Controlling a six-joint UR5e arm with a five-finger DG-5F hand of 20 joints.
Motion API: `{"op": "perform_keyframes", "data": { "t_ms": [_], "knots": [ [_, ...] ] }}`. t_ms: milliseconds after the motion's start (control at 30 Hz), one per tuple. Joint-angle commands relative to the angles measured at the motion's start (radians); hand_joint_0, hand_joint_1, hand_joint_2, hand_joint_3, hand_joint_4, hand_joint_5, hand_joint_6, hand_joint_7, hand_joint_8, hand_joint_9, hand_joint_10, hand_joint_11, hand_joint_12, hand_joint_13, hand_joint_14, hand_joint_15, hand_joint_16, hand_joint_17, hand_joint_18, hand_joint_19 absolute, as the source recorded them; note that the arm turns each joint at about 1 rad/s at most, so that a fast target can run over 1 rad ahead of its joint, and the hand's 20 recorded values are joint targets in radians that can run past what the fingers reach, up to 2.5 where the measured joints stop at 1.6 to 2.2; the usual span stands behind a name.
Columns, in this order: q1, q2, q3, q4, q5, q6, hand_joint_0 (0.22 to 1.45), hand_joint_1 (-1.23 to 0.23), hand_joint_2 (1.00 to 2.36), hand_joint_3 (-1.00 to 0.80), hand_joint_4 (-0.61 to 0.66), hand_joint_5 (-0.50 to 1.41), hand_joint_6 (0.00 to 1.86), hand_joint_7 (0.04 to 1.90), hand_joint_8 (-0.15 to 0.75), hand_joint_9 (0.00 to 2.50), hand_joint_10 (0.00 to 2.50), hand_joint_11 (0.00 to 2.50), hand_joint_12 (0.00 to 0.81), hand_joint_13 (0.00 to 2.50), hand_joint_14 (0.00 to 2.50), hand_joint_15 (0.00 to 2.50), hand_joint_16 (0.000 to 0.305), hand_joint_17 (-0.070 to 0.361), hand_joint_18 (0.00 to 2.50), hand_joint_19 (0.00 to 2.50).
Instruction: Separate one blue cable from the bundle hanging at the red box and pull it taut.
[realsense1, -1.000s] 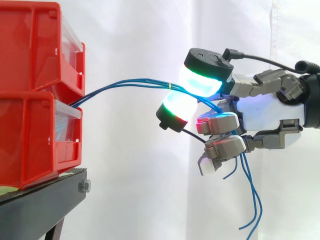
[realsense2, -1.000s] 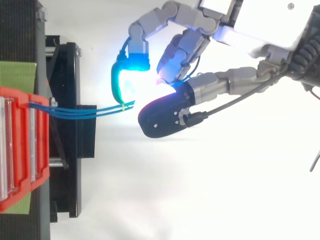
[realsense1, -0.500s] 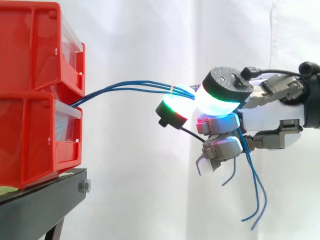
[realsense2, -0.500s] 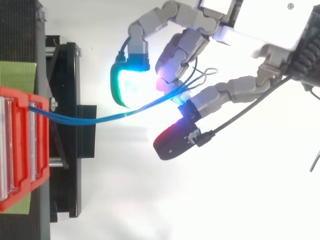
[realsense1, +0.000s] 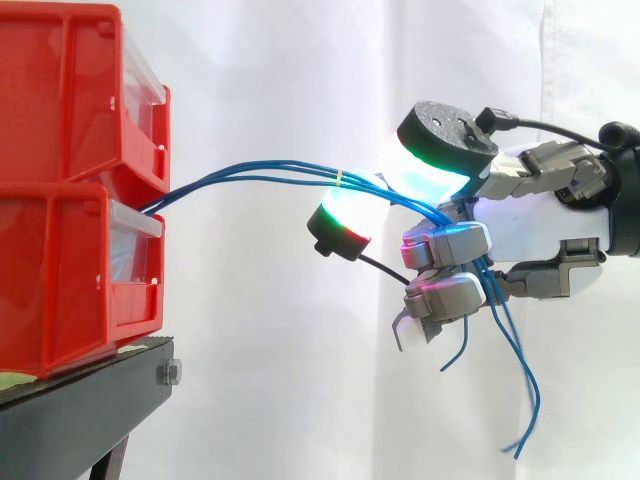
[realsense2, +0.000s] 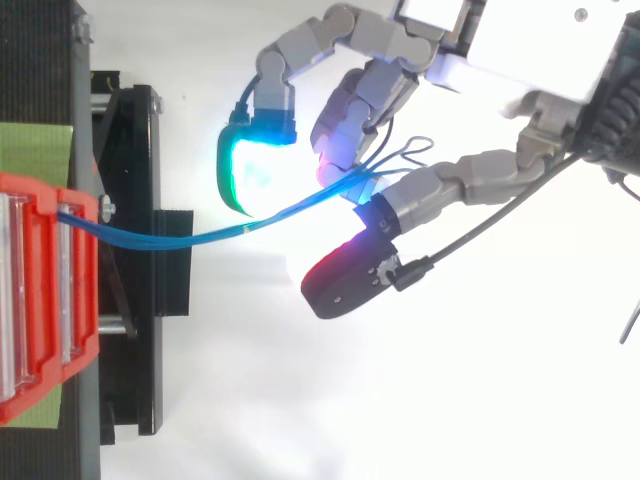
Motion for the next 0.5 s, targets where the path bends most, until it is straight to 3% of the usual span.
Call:
{"op": "perform_keyframes", "data": {
  "t_ms": [0,367,467],
  "knots": [
    [0.0,0.0,0.0,0.0,0.0,0.0,0.45,-0.81,1.0,-0.5,-0.02,-0.22,0.89,0.94,0.196,1.2,0.22,1.66,0.36,1.16,0.01,1.47,0.051,0.115,0.74,0.71],
    [0.002,-0.001,0.0,0.0,0.0,0.0,0.59,-0.65,1.0,-0.5,-0.06,-0.22,0.88,1.02,0.156,1.24,0.0,1.81,0.302,1.13,0.02,1.51,0.044,0.099,0.68,0.76],
    [0.002,-0.001,0.0,0.0,0.0,0.0,0.63,-0.67,1.0,-0.49,-0.07,-0.22,0.88,1.05,0.141,1.24,0.0,1.83,0.296,1.14,0.02,1.5,0.043,0.098,0.69,0.75]
  ]
}}
